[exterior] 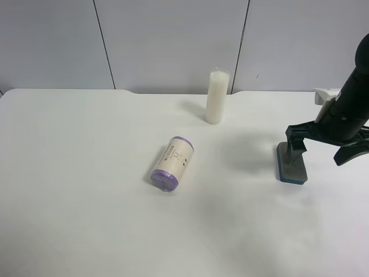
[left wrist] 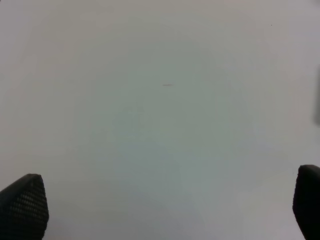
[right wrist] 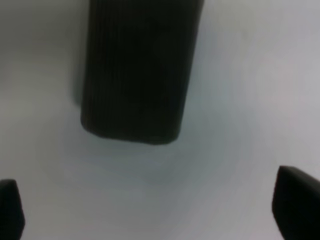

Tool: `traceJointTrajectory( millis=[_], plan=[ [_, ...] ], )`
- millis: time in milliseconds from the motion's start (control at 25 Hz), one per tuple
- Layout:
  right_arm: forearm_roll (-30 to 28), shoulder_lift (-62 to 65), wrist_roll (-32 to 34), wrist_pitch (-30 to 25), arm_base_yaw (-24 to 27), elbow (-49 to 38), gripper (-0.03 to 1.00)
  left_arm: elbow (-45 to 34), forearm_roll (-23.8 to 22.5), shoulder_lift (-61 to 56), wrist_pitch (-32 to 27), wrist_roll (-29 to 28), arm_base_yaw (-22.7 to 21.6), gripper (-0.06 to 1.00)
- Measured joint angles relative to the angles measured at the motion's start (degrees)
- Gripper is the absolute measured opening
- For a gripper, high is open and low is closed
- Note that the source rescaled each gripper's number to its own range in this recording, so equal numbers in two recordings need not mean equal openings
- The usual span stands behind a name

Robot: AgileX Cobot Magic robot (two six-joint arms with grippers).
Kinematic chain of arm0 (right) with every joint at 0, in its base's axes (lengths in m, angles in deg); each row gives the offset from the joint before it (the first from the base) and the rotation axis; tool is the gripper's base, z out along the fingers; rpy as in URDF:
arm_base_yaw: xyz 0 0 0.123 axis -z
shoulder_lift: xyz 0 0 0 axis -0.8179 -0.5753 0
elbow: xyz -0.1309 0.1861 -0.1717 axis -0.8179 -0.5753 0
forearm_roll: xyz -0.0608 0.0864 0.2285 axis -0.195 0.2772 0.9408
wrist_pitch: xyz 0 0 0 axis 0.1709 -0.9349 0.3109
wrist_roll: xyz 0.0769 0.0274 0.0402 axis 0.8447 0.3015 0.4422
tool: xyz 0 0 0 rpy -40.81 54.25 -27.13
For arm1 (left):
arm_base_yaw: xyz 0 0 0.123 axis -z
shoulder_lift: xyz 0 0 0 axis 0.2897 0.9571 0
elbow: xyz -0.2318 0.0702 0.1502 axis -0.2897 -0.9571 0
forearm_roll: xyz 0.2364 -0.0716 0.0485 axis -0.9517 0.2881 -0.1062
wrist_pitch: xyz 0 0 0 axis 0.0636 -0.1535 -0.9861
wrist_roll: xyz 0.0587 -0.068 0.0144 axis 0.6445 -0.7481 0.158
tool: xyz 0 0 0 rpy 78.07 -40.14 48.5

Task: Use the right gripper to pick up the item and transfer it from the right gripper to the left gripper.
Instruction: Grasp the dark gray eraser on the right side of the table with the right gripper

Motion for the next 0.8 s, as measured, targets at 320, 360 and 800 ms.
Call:
traceJointTrajectory(
  millis=[320,360,800],
  plan=[
    [0.0,-8.1,0.0,1.5,0.0,3.0,1.00,0.0,0.0,0.0,0.0,0.0,0.0,1.00],
    [0.0,-8.8,0.0,2.0,0.0,3.1,1.00,0.0,0.0,0.0,0.0,0.0,0.0,1.00],
    [0.0,-14.2,-0.1,6.2,0.0,3.2,1.00,0.0,0.0,0.0,0.0,0.0,0.0,1.00]
  ],
)
